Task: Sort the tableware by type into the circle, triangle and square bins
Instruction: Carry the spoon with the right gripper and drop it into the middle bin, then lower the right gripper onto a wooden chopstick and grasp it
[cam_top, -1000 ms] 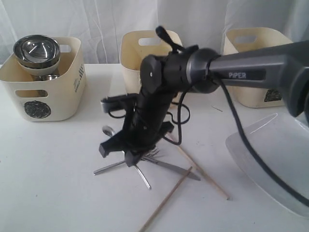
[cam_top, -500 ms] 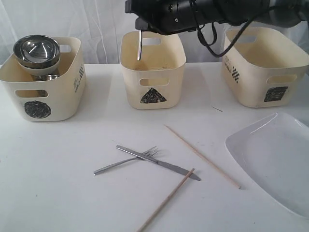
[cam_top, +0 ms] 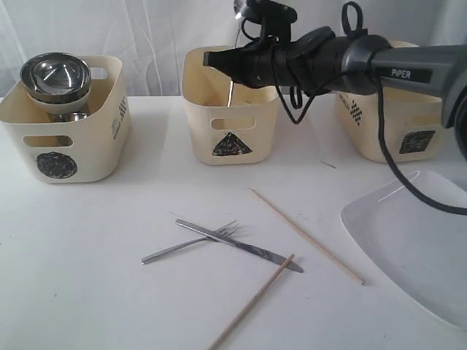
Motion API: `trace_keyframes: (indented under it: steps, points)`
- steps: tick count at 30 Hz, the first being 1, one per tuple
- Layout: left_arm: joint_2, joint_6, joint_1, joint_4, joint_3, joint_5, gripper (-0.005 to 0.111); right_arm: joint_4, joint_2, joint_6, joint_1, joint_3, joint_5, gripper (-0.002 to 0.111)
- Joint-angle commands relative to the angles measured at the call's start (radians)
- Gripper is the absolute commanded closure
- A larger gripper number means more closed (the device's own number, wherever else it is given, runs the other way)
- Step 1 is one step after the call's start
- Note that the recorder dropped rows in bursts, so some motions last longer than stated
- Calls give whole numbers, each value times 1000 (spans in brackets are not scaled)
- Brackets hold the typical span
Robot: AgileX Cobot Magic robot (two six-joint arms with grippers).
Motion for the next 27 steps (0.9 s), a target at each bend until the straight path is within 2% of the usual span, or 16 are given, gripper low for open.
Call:
trace_keyframes:
  steps: [1, 3, 5, 6, 8, 12, 13, 15, 18, 20, 21, 23, 27]
  points:
    - [-3, -7, 0, -2, 9, 13, 107, 1, 8, -54, -4, -59, 53, 79]
    - [-3, -7, 0, -2, 9, 13, 107, 1, 1, -54, -5, -64, 55, 76]
    - [-3, -7, 0, -2, 9, 13, 107, -11, -24, -51, -12, -64, 140, 76]
    - [-3, -7, 0, -2, 9, 13, 107, -62, -48, -51, -27, -64, 315, 76]
    - [-3, -7, 0, -2, 9, 13, 107, -175, -81, -8, -47, -64, 526, 78]
    - [-3, -7, 0, -2, 9, 13, 107, -528, -133, 153, -63, -64, 868, 93]
    - [-3, -7, 0, -2, 9, 13, 107, -696, -147, 226, -61, -56, 1031, 107]
    - [-3, -7, 0, -2, 9, 13, 107, -757, -170, 255, -41, 0, 1103, 108]
    - [-3, -7, 0, -2, 9, 13, 107, -749, -252, 140, 27, 167, 1103, 108]
    - [-3, -7, 0, -2, 9, 13, 107, -695, -313, -133, 110, 305, 1103, 108]
    - [-3, -7, 0, -2, 9, 13, 107, -682, -315, -202, 130, 327, 1094, 108]
    - [-3, -7, 0, -2, 9, 13, 107, -680, -308, -367, 176, 367, 1089, 105]
    - [-3, -7, 0, -2, 9, 13, 107, -690, -260, -498, 196, 421, 1094, 71]
